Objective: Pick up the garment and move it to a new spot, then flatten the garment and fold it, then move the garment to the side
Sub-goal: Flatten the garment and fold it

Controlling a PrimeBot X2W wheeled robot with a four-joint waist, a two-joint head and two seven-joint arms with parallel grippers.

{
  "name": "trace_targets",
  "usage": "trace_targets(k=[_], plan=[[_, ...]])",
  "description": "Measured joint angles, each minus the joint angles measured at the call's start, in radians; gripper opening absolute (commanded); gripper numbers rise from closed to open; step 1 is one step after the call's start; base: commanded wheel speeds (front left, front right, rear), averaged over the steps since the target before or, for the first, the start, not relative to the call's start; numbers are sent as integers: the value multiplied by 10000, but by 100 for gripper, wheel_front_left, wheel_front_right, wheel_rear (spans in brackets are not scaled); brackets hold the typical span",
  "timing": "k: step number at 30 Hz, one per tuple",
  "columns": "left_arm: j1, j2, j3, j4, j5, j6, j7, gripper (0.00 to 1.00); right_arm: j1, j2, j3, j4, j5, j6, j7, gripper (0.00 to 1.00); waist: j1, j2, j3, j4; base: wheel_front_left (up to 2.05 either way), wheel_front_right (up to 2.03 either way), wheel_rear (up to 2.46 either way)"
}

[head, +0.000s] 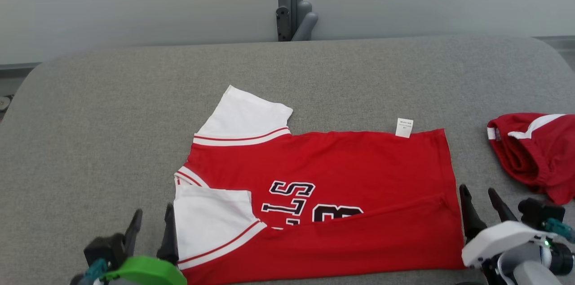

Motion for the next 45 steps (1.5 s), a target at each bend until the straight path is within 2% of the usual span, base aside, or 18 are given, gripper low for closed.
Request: trace_targets(k=[6,12,22,23,24,25,26,27,28,35,45], plan=[[-1907,201,-382,-35,433,0,0,100,-1574,6,201,100,-314,0,0,100,0,0,678,-28,0,0,0],[-3618,504,-1118,924,474,0,0,100,-3014,-42,545,930,-506,0,0,100,0,0,1490,-106,0,0,0],[-5234,727,-1902,1883,217,0,-2,100,-4312,-113,842,1820,-568,0,0,100,0,0,2686,-237,0,0,0],[-5367,752,-1948,1937,180,0,0,100,-4402,-111,880,1843,-568,0,0,91,0,0,2790,-246,0,0,0],[-5494,780,-2000,1990,127,0,-2,100,-4476,-113,918,1852,-564,0,0,62,0,0,2887,-253,0,0,0],[-5626,819,-2054,2038,107,0,-2,100,-4541,-115,965,1860,-546,0,0,45,0,0,2985,-260,0,0,0],[-5749,863,-2117,2086,82,0,0,100,-4607,-113,1018,1866,-523,0,0,38,0,0,3075,-266,0,0,0],[-5866,890,-2167,2138,56,0,0,100,-4660,-119,1080,1864,-508,0,0,22,0,0,3162,-271,0,0,0],[-5975,907,-2215,2188,23,0,-2,100,-4703,-127,1126,1860,-497,0,0,0,0,0,3248,-277,0,0,0],[-6870,1179,-2859,2796,-155,0,-2,100,-4885,-161,1421,1636,-203,0,0,0,0,0,3722,-373,0,0,0],[-8823,1609,-3902,4846,-1214,0,491,100,-5060,-67,1845,890,13,0,-2,0,1,0,4300,-853,0,0,0]])
